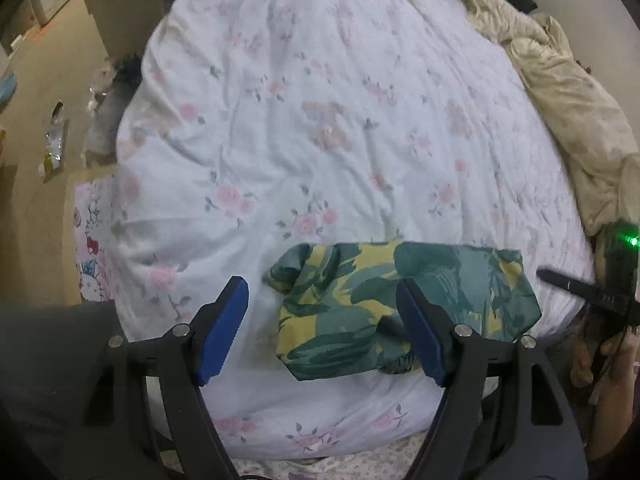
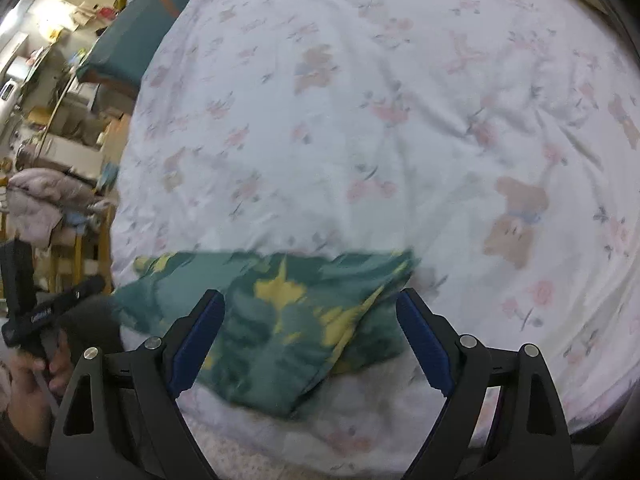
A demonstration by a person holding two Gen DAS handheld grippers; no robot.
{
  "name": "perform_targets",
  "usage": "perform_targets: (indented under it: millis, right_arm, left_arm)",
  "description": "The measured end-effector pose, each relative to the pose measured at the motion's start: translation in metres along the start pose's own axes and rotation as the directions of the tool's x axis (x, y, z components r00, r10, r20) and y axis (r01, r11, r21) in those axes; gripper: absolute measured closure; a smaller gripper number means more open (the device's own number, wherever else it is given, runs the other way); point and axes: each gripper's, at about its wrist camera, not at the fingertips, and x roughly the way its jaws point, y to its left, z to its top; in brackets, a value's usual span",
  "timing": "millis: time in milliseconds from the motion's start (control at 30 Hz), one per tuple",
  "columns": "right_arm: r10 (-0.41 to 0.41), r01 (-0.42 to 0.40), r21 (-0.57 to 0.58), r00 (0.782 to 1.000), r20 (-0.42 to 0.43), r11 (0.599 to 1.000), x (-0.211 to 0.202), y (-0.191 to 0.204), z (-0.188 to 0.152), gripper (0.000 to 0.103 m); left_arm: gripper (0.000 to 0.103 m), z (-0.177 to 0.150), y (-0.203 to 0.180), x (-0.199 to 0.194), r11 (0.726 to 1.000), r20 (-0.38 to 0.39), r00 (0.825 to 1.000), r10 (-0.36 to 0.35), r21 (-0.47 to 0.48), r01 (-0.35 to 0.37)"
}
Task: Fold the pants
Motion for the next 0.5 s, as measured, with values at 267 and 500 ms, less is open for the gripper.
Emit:
perform_targets:
  millis: [267, 500]
  right_arm:
    - [-0.054, 0.045, -0.101, 0.995, -0.080, 0.994, 0.005, 0.020, -0.022, 0.098]
    - [-0.393, 0.329, -0.337, 0.909, -0.141, 0.882, 0.039, 0.025, -0.022, 0.098]
  left_arm:
    - [0.030, 0.000, 0.012, 0.027, 0.998, -0.099, 0.994, 0.038, -0.051, -0.043]
    - [0.030, -0.014, -0.004, 0.047, 0.999, -0.195, 0.980, 0.047, 0.033, -0.041]
